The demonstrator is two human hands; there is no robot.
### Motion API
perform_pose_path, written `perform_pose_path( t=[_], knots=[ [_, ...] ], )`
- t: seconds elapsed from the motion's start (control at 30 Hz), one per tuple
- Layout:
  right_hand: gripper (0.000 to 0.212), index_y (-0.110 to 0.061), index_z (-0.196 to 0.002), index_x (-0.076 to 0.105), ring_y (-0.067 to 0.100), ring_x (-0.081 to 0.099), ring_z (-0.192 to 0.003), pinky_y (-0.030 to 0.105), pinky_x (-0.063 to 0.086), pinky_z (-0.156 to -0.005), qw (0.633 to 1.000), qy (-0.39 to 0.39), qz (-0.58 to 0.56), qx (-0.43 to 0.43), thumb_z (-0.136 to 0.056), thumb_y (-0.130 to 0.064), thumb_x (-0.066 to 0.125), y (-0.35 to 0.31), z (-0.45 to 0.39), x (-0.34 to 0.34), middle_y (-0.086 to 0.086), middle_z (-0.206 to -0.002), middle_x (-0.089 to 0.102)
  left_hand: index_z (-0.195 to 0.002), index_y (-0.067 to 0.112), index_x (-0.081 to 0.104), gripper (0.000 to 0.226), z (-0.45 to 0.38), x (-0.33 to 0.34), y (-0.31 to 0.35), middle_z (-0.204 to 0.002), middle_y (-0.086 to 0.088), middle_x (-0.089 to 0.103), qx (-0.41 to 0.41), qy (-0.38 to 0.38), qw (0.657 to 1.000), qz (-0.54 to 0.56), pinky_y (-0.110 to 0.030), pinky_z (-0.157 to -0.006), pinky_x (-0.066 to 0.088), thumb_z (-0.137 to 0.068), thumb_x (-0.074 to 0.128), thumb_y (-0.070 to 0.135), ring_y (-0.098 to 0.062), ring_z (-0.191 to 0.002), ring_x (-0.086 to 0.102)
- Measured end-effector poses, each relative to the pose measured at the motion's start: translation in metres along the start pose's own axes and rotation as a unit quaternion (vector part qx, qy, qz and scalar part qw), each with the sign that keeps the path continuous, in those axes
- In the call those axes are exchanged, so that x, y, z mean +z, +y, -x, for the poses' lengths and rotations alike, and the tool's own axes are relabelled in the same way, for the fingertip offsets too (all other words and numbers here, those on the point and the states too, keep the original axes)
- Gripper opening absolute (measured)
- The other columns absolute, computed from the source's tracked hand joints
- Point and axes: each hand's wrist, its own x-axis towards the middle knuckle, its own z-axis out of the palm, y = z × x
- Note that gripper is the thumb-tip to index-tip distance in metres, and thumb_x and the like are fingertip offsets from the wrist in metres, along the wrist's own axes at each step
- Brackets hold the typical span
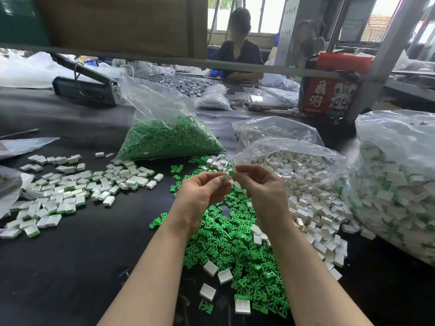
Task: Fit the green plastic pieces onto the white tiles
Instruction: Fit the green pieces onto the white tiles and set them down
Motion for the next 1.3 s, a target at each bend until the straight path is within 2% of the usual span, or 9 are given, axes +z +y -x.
perform_pose_path(
  t=[0.17, 0.3, 0.43, 0.6, 0.83, 1.1, 1.2, 1.3],
  knots=[
    [0.014, -0.004, -0.095, 0.072, 0.006, 0.069, -0.075, 0.015, 0.052, -0.069, 0.998, 0.012, 0.051, -0.025, -0.082, -0.001, 0.074, 0.0000, -0.0013, 0.0007, 0.004, -0.085, 0.073, -0.089, 0.014, 0.075, 0.022, 0.0011, 0.0006, 0.0005, -0.083, -0.009, 0.075, 0.017, 0.008, 1.000, -0.017, -0.018, -0.061, 0.053, -0.071, 0.074, 0.027, -0.014, -0.074, 0.072],
    [0.011, -0.006, -0.093, 0.073, 0.011, 0.070, -0.076, 0.019, 0.055, -0.071, 0.994, 0.009, 0.095, -0.045, -0.082, -0.002, 0.074, 0.0001, -0.0015, -0.0002, 0.005, -0.085, 0.074, -0.090, 0.010, 0.074, 0.009, 0.0000, 0.0015, -0.0011, -0.081, -0.008, 0.075, 0.034, 0.020, 0.999, -0.033, -0.017, -0.061, 0.053, -0.083, 0.071, 0.015, -0.013, -0.072, 0.071],
    [0.010, -0.005, -0.092, 0.074, 0.018, 0.071, -0.078, 0.023, 0.057, -0.073, 0.992, 0.010, 0.118, -0.052, -0.082, -0.002, 0.075, 0.0007, -0.0026, -0.0016, 0.007, -0.084, 0.075, -0.092, 0.007, 0.072, 0.009, -0.0006, 0.0034, -0.0026, -0.075, -0.004, 0.075, 0.054, 0.031, 0.996, -0.069, -0.015, -0.060, 0.051, -0.086, 0.071, 0.012, -0.009, -0.067, 0.069],
    [0.009, -0.007, -0.090, 0.074, 0.019, 0.071, -0.077, 0.024, 0.057, -0.073, 0.990, 0.014, 0.130, -0.057, -0.082, -0.003, 0.075, 0.0019, -0.0028, -0.0035, 0.006, -0.082, 0.074, -0.098, 0.002, 0.071, 0.016, -0.0009, 0.0051, -0.0045, -0.077, -0.005, 0.074, 0.056, 0.037, 0.994, -0.080, -0.014, -0.059, 0.050, -0.085, 0.071, 0.012, -0.009, -0.067, 0.069],
    [0.009, -0.006, -0.091, 0.074, 0.018, 0.071, -0.076, 0.023, 0.057, -0.073, 0.985, 0.014, 0.155, -0.070, -0.082, -0.004, 0.075, 0.0057, -0.0036, -0.0049, 0.006, -0.083, 0.074, -0.099, -0.001, 0.071, 0.016, -0.0013, 0.0047, -0.0053, -0.079, -0.009, 0.074, 0.047, 0.035, 0.994, -0.090, -0.014, -0.060, 0.050, -0.087, 0.070, 0.009, -0.010, -0.067, 0.070],
    [0.009, -0.008, -0.090, 0.074, 0.014, 0.071, -0.075, 0.021, 0.056, -0.070, 0.983, 0.018, 0.165, -0.081, -0.082, -0.007, 0.076, 0.0085, -0.0045, -0.0068, 0.002, -0.082, 0.074, -0.091, 0.005, 0.073, 0.009, 0.0001, 0.0045, -0.0056, -0.078, -0.008, 0.075, 0.040, 0.021, 0.996, -0.076, -0.016, -0.060, 0.052, -0.085, 0.071, 0.010, -0.013, -0.068, 0.070],
    [0.008, -0.010, -0.088, 0.074, 0.013, 0.070, -0.074, 0.019, 0.055, -0.069, 0.983, 0.020, 0.164, -0.084, -0.082, -0.007, 0.076, 0.0083, -0.0045, -0.0069, 0.001, -0.080, 0.074, -0.093, 0.005, 0.073, 0.012, -0.0003, 0.0047, -0.0058, -0.079, -0.009, 0.075, 0.030, 0.021, 0.997, -0.063, -0.016, -0.061, 0.052, -0.083, 0.072, 0.012, -0.013, -0.069, 0.071],
    [0.008, -0.010, -0.088, 0.074, 0.011, 0.070, -0.073, 0.017, 0.054, -0.068, 0.983, 0.015, 0.162, -0.080, -0.082, -0.006, 0.076, 0.0069, -0.0043, -0.0071, 0.001, -0.080, 0.074, -0.091, 0.006, 0.073, 0.024, -0.0001, 0.0055, -0.0054, -0.079, -0.008, 0.075, 0.024, 0.017, 0.998, -0.047, -0.016, -0.060, 0.052, -0.073, 0.074, 0.021, -0.013, -0.069, 0.071]
  ],
)
